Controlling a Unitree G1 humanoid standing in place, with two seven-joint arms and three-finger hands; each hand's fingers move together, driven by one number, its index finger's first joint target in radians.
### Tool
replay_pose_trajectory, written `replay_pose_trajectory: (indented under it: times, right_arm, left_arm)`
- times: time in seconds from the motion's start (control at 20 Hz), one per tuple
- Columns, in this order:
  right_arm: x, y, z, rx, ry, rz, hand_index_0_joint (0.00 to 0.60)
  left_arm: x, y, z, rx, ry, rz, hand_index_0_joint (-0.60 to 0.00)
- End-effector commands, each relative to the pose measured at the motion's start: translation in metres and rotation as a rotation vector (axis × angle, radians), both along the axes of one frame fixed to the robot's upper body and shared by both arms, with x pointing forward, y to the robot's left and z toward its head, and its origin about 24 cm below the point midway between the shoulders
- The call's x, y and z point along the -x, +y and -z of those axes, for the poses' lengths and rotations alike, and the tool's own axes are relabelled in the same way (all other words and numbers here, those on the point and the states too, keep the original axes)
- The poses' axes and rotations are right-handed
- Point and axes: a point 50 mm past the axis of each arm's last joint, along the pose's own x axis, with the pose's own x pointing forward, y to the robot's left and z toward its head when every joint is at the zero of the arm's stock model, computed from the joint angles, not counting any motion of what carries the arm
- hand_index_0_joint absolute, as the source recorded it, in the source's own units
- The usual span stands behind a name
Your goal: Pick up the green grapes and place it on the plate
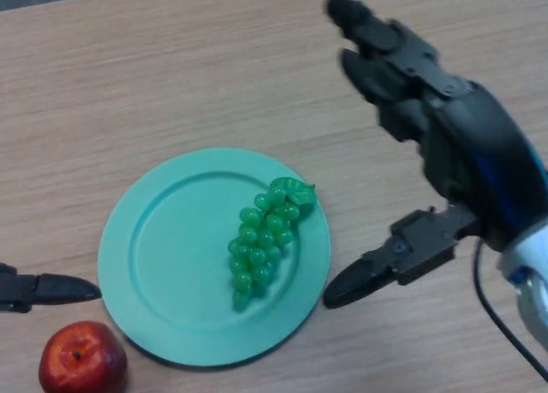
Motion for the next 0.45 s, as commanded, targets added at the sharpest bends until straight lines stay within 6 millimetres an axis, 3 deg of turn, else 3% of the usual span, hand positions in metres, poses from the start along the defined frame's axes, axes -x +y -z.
replay_pose_trajectory:
  times: [0.05, 0.45]
  right_arm:
    - [0.0121, -0.0051, -0.0328, -0.08, -0.244, 0.005, 0.0]
    - [0.0153, -0.0058, -0.0335, -0.102, -0.278, 0.059, 0.0]
  left_arm:
    - [0.0103, 0.0008, -0.0277, -0.093, -0.157, -0.017, 0.0]
    - [0.018, -0.0074, -0.0239, -0.101, -0.143, 0.009, 0.0]
